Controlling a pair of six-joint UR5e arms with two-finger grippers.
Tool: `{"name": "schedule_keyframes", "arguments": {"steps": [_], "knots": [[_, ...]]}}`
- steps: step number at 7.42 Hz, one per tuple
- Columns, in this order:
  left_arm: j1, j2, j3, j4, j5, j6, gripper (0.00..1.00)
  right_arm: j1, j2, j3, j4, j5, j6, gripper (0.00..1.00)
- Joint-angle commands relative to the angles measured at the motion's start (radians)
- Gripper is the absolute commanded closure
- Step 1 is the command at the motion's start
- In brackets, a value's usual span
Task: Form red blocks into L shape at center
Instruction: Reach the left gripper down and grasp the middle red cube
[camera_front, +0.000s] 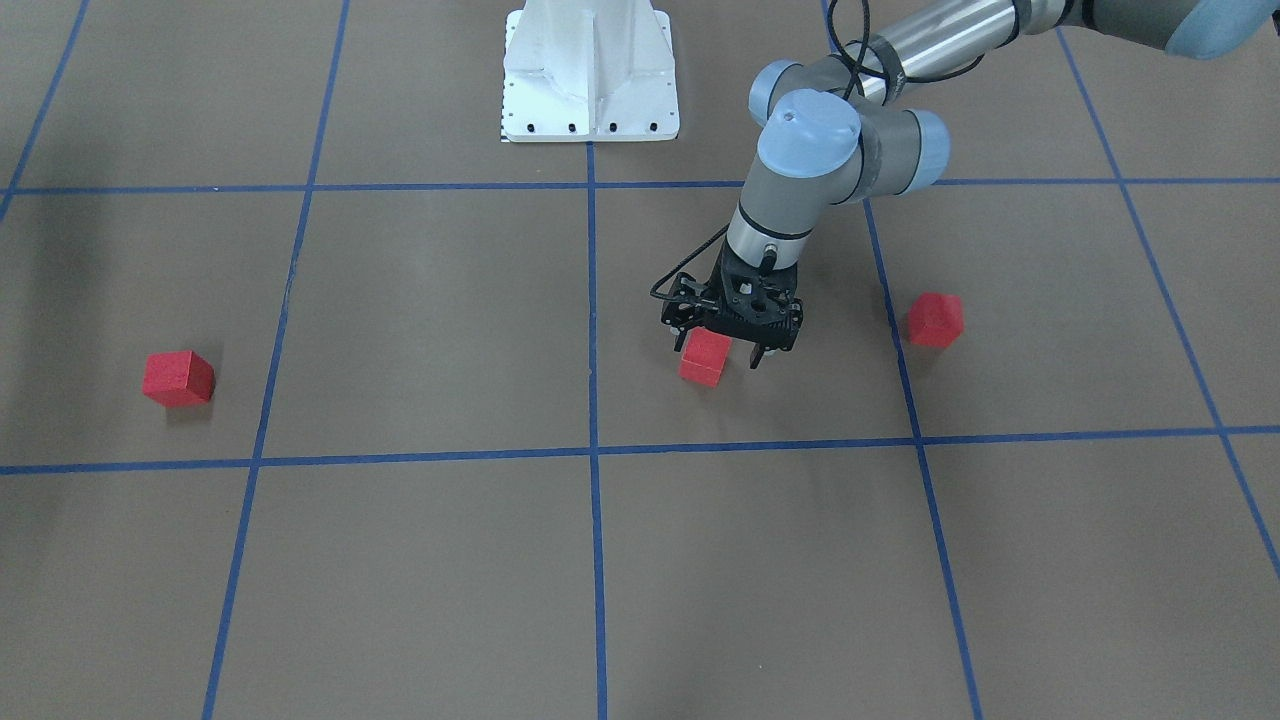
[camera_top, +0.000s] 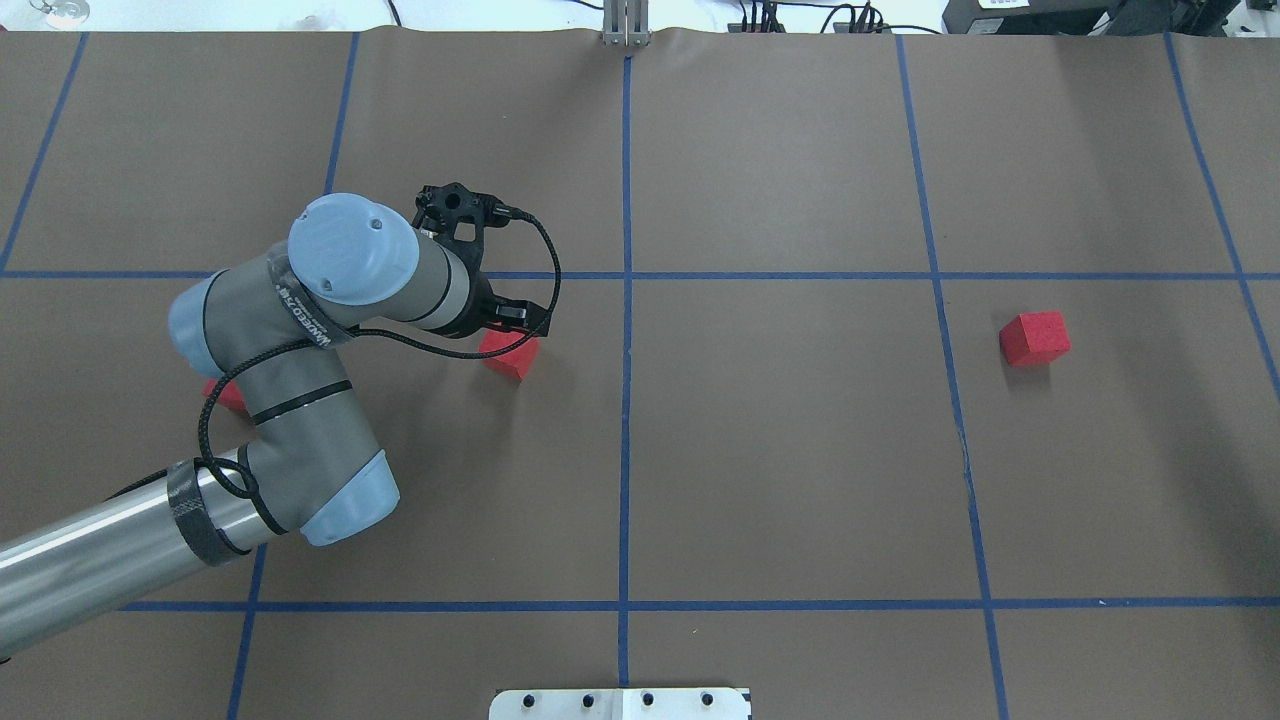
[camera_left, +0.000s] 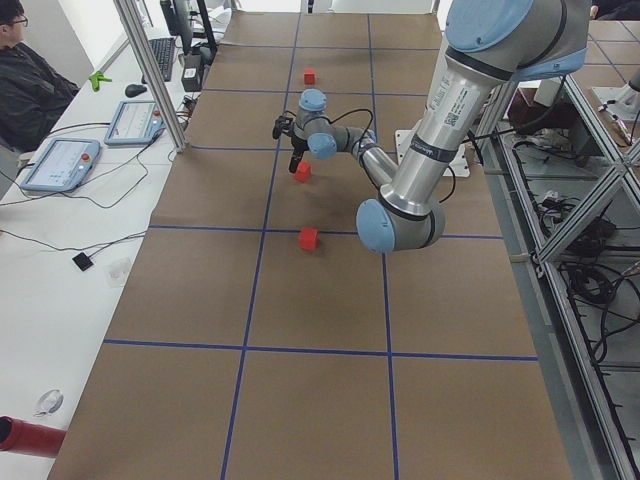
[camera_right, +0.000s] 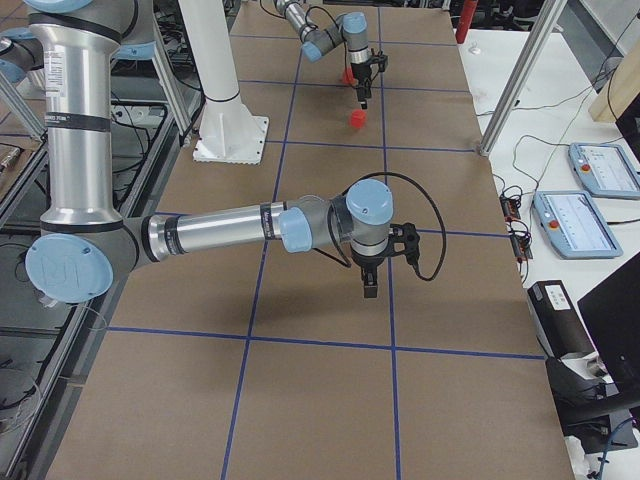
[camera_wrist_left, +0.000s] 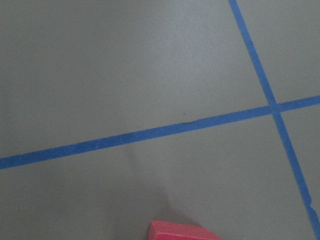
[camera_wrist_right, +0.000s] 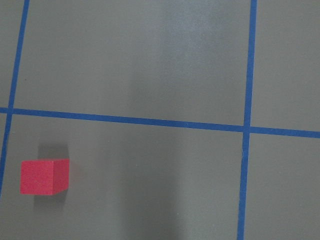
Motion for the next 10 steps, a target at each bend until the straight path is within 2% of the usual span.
{"name": "schedule_keyframes", "arguments": {"steps": [1,4,5,6,7,8,9,10], "knots": [[0.018,-0.001,0.02,0.0,0.009,0.0,0.01,-0.001,0.0,-0.001,-0.001,0.001,0.003,0.01],[0.034,-0.018,0.055,0.0,0.009,-0.005,0.01,-0.001,0.0,-0.002,-0.002,0.001,0.001,0.01],[0.035,-0.023,0.063,-0.002,0.009,-0.005,0.05,-0.002,0.0,-0.002,-0.002,0.001,0.001,0.01],[0.034,-0.021,0.06,0.0,0.011,-0.008,0.34,-0.001,0.002,-0.002,-0.004,0.0,0.001,0.01],[0.034,-0.021,0.058,0.001,0.012,-0.012,0.76,-0.002,0.002,-0.002,-0.005,0.0,0.003,0.01],[0.029,-0.021,0.029,0.009,0.009,-0.03,1.0,-0.001,0.003,-0.002,-0.007,0.0,0.003,0.01],[0.027,-0.023,-0.015,0.053,0.006,-0.034,1.0,-0.001,0.003,-0.002,-0.005,0.0,0.003,0.01],[0.026,-0.085,-0.017,0.148,0.009,-0.056,1.0,-0.001,0.006,-0.001,-0.007,0.001,0.003,0.01]]}}
